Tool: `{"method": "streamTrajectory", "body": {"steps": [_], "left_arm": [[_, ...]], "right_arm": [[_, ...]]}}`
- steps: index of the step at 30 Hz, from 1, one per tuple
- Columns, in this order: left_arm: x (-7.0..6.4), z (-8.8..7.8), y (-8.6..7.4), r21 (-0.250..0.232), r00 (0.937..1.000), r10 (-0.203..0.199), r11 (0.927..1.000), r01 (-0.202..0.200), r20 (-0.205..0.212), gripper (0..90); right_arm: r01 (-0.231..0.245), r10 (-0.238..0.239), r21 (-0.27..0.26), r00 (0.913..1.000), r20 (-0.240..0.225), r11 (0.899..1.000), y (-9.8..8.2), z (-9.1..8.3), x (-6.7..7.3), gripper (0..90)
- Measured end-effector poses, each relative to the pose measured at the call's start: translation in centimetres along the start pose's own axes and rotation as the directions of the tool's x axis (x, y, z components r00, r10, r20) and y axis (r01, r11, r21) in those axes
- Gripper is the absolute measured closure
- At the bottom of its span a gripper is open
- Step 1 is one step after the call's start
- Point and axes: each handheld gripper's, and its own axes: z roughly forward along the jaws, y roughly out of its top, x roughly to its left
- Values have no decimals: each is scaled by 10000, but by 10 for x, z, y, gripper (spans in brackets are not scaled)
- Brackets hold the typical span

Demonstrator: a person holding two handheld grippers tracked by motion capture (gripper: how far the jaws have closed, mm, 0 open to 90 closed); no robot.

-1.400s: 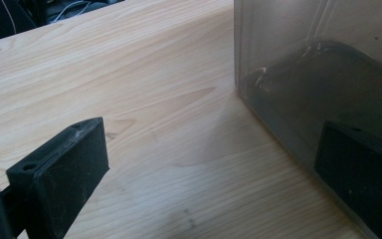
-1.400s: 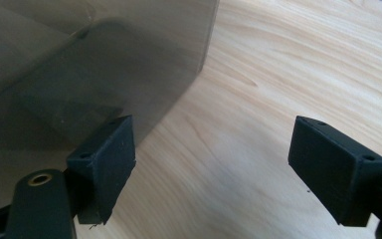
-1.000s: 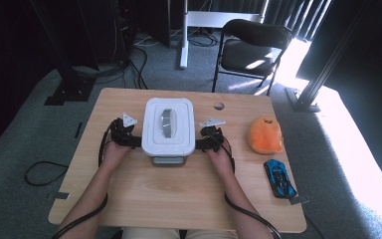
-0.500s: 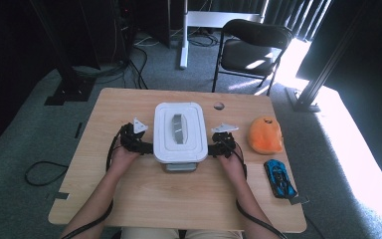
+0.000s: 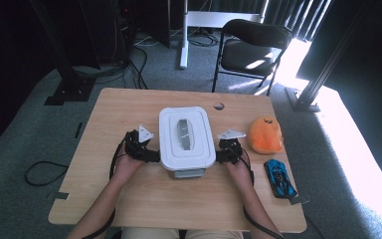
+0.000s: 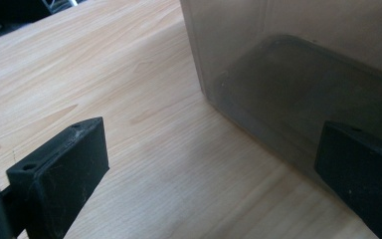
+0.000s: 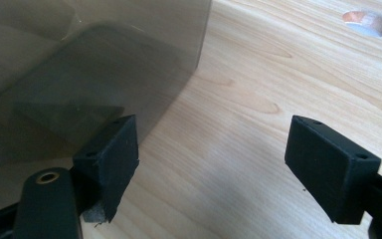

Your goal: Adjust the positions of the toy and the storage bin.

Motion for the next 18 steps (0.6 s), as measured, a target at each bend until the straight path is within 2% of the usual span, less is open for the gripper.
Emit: {"method": "streamTrajectory", "body": {"steps": [4,9,13,15,18], "left_arm": [[-6,-4,-2,-74,9999,-28,10000,29,166,10],[-11,-8,-6,-128,9998,-57,9999,59,187,10],[-9,-7,-9,-105,9989,-182,9998,187,423,9],[-7,-5,-12,-75,9995,-187,9998,189,241,9],[-3,0,-15,51,9998,-204,9998,204,47,9]], "right_arm": [[-7,7,-5,10000,-97,10000,-5,-3,0,214],[15,-14,45,9998,-182,10000,-13,-6,2,220],[52,-50,136,9999,-162,9999,-16,-7,2,214],[-101,101,25,9998,-156,9999,-18,-6,0,178],[-426,427,50,9990,-110,9991,-19,-2,-5,173]]}}
